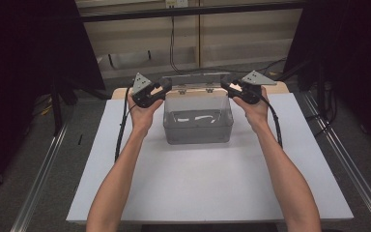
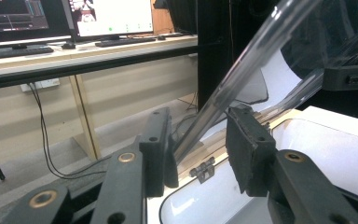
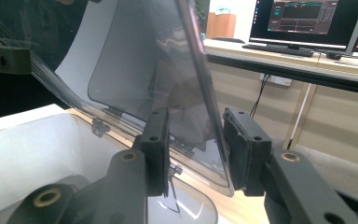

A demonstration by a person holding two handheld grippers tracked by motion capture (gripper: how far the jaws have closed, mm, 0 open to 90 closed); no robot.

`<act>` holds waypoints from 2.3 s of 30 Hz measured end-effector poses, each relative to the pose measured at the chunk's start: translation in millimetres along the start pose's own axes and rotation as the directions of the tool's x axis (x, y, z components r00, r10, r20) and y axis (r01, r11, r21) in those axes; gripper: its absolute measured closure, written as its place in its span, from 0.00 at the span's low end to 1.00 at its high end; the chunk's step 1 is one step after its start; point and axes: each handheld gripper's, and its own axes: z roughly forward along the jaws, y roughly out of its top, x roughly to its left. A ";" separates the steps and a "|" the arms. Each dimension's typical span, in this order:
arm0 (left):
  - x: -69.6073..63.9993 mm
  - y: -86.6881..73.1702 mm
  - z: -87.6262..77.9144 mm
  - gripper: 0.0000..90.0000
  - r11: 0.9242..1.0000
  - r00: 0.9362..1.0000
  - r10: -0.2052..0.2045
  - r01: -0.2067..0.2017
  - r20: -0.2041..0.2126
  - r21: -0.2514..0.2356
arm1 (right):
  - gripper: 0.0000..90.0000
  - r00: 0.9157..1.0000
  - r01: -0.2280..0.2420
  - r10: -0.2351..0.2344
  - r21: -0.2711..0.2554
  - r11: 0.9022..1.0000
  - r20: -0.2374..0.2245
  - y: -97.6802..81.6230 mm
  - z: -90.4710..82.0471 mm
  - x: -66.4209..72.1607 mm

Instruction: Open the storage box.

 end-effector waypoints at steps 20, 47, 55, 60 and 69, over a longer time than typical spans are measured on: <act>13.1 -10.8 14.6 0.75 0.999 1.000 -0.021 0.022 -0.019 0.035 | 0.70 0.999 -0.037 0.037 0.008 0.999 -0.001 6.8 9.4 -7.3; 21.0 -9.9 21.1 0.82 0.999 0.999 -0.019 0.021 -0.034 0.048 | 0.75 0.993 -0.122 0.122 0.042 0.992 0.002 -15.0 21.5 -20.1; 21.7 -10.1 22.5 0.82 0.999 0.999 -0.008 0.009 -0.035 0.049 | 0.77 0.992 -0.127 0.127 0.043 0.991 0.007 -17.9 24.7 -20.9; 22.5 -11.0 23.5 0.83 0.998 0.999 -0.004 0.006 -0.036 0.055 | 0.77 0.991 -0.131 0.131 0.042 0.991 0.009 -17.6 26.2 -21.6; 24.3 -15.3 25.6 0.83 0.996 0.999 0.003 0.000 -0.036 0.084 | 0.78 0.993 -0.122 0.122 0.052 0.991 0.004 -16.0 27.4 -23.3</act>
